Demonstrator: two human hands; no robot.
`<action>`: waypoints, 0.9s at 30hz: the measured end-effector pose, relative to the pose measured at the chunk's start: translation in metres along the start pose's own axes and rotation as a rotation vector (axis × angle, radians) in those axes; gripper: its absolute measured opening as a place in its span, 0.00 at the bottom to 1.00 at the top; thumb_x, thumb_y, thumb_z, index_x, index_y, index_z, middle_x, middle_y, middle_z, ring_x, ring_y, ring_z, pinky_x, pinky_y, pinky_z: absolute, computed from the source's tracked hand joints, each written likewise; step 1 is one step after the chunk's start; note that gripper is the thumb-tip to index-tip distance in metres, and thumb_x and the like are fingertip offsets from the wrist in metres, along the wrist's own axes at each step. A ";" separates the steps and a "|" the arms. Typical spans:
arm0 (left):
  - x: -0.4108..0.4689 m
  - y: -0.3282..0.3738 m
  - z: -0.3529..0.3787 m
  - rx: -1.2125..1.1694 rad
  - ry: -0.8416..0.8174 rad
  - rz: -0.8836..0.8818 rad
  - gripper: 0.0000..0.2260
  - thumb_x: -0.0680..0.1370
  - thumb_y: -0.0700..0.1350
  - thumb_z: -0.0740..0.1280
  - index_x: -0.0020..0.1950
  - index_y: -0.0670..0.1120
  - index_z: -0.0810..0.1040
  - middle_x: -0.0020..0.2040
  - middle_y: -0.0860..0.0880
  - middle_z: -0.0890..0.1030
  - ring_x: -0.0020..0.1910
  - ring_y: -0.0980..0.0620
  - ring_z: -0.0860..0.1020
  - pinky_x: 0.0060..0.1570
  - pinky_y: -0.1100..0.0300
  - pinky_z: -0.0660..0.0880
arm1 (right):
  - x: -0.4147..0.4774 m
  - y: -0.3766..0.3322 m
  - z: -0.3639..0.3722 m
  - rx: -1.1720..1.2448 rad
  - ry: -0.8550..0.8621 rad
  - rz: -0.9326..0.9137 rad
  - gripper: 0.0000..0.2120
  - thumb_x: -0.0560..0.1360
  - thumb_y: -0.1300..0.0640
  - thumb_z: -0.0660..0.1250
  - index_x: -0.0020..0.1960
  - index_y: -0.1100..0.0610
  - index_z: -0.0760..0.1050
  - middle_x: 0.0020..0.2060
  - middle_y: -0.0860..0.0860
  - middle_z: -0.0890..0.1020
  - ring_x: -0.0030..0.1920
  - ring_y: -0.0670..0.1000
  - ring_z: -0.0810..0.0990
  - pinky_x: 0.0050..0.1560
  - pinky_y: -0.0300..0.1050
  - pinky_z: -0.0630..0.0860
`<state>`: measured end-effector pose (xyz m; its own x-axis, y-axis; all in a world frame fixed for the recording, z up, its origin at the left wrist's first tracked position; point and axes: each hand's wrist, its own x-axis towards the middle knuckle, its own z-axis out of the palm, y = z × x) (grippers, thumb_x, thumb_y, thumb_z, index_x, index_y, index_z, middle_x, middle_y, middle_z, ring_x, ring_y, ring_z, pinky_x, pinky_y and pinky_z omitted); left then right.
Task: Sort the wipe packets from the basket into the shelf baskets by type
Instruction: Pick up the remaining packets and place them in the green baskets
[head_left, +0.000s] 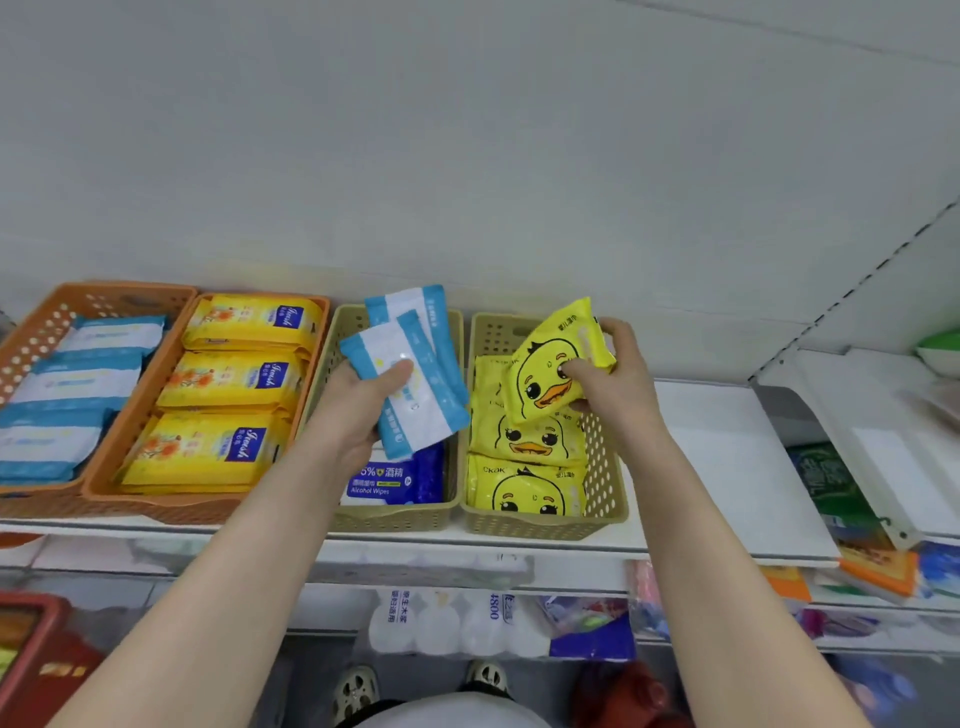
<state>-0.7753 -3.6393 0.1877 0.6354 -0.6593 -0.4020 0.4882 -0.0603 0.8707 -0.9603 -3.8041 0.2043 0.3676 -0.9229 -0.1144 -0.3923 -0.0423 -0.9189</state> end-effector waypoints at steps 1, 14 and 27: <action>-0.001 0.000 -0.002 -0.006 0.000 0.014 0.07 0.80 0.39 0.66 0.54 0.50 0.77 0.53 0.49 0.83 0.49 0.49 0.82 0.49 0.50 0.79 | -0.004 0.001 -0.003 -0.076 -0.005 -0.018 0.17 0.71 0.57 0.67 0.57 0.43 0.72 0.47 0.48 0.82 0.42 0.51 0.84 0.38 0.50 0.83; -0.001 -0.008 0.006 0.022 -0.026 0.017 0.12 0.80 0.39 0.67 0.62 0.48 0.75 0.57 0.49 0.83 0.52 0.50 0.83 0.49 0.53 0.80 | -0.027 0.027 0.003 -0.646 -0.298 0.144 0.34 0.70 0.54 0.76 0.71 0.54 0.65 0.56 0.56 0.78 0.57 0.56 0.75 0.49 0.43 0.70; 0.003 -0.011 0.018 0.068 -0.050 0.002 0.16 0.80 0.40 0.67 0.68 0.46 0.73 0.57 0.49 0.82 0.52 0.50 0.82 0.45 0.55 0.79 | -0.029 0.036 0.022 -1.205 -0.443 -0.010 0.18 0.71 0.59 0.75 0.59 0.60 0.76 0.57 0.56 0.79 0.57 0.57 0.78 0.49 0.46 0.75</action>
<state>-0.7892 -3.6539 0.1819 0.6050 -0.6958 -0.3872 0.4440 -0.1088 0.8894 -0.9667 -3.7710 0.1663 0.5313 -0.7251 -0.4382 -0.8140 -0.5803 -0.0267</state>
